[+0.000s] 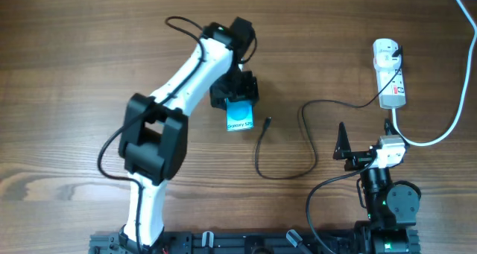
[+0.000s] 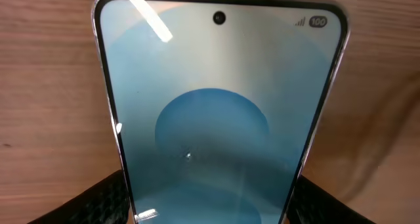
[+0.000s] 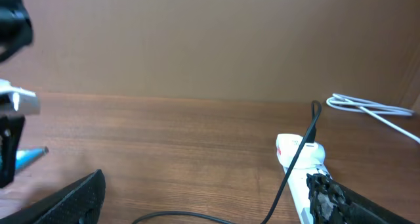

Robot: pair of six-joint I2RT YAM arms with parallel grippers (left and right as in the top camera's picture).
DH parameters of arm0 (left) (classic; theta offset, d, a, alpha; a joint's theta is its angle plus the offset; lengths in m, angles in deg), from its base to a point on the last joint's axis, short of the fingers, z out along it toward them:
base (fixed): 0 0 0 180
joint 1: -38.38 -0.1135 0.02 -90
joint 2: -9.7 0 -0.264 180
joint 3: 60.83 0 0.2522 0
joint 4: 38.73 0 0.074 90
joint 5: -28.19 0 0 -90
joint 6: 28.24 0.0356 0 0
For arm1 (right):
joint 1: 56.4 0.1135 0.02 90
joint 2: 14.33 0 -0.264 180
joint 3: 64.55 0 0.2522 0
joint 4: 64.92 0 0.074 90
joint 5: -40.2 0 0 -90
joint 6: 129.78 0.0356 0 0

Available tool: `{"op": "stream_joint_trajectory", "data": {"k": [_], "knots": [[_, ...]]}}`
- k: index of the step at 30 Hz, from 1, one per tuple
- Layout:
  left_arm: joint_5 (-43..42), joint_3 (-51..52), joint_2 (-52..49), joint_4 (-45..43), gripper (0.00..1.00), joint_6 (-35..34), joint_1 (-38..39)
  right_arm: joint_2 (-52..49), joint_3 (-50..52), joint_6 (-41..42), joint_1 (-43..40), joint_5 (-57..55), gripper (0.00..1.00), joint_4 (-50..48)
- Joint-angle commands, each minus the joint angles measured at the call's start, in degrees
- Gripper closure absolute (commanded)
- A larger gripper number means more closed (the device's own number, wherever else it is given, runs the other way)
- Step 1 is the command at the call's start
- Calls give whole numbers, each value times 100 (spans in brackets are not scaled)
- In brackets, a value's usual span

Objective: Plug charger to phone and switch on socket
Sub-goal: 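Lift the phone upright with the left gripper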

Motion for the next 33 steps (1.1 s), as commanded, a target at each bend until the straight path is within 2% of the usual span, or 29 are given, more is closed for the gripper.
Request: {"op": "stream_joint_trajectory", "data": {"k": [1,5,15,18,21,25,30,33], "knots": [[-2068,-146,472,92,27,337,-282,31,7,22,22,-37,0,-11],[-3943,-146,586,61,28,424,-601,31,7,22,22,-37,0,-11],[-6557,-146,586,66,30,415,-1394,31,7,22,22,-37,0,-11],[-7001,-146,586,66,30,385,-1569,31,7,22,22,-35,0,-13],[-7079,-146,586,66,30,-42,-1735,31,7,24,22,-35,0,-11],[-7729,-146,586,70,30,-46,-1858,31,7,20,22,-37,0,-11],[-7729,-146,586,87,30,-492,-1869,31,7,20,22,-37,0,-11],[-7729,-146,586,87,30,-533,-1869,31,7,20,22,-37,0,-11]]}}
